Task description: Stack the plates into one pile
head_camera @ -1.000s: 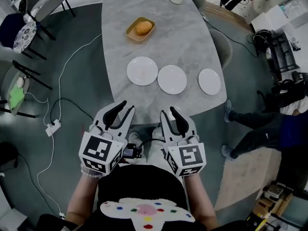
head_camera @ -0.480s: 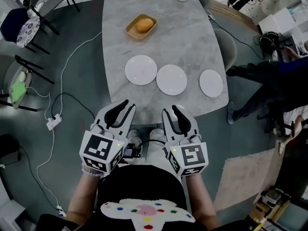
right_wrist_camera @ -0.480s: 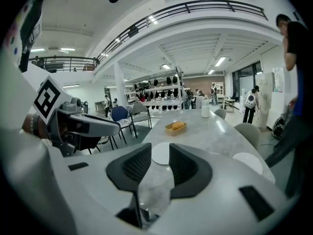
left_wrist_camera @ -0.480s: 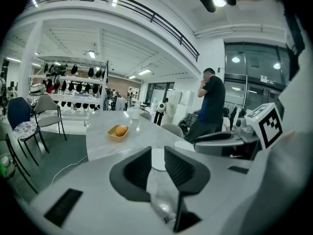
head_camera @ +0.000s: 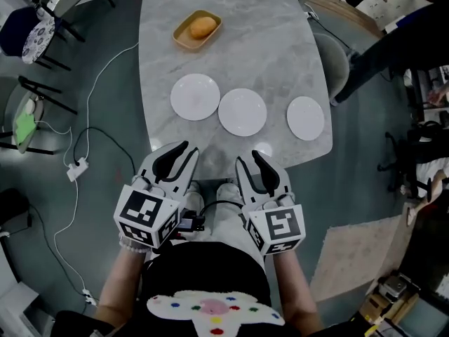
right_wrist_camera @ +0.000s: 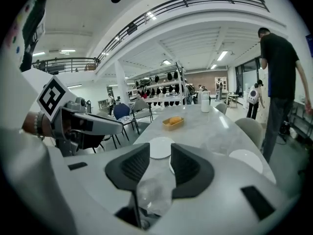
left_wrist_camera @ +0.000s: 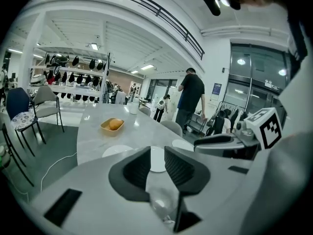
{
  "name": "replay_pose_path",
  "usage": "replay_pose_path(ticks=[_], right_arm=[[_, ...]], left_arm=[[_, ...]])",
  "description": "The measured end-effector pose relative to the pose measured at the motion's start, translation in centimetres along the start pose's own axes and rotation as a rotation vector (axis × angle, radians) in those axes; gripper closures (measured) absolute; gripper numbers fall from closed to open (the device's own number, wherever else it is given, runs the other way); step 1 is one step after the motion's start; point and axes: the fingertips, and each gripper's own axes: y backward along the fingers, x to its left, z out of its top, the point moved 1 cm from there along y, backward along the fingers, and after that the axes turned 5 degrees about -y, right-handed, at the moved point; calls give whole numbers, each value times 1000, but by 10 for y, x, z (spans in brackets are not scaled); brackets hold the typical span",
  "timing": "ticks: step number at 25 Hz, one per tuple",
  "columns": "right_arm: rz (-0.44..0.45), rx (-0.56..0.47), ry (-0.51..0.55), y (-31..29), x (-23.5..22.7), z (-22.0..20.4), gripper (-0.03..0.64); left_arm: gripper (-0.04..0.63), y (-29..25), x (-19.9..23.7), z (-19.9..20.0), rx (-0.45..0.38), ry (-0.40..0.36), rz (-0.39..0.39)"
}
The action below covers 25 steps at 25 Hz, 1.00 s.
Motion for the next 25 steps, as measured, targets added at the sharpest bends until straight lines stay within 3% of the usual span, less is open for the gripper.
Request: replay_pose_path(ticks=[10,25], right_arm=[[14,30,-20,-8,-28,-9,495],[49,63,-30,-18,-61,-24,489]], left_arm=[[499,-39,-8,-13,39,115,-30],[439,-94,-12,-53,79,460,-63]])
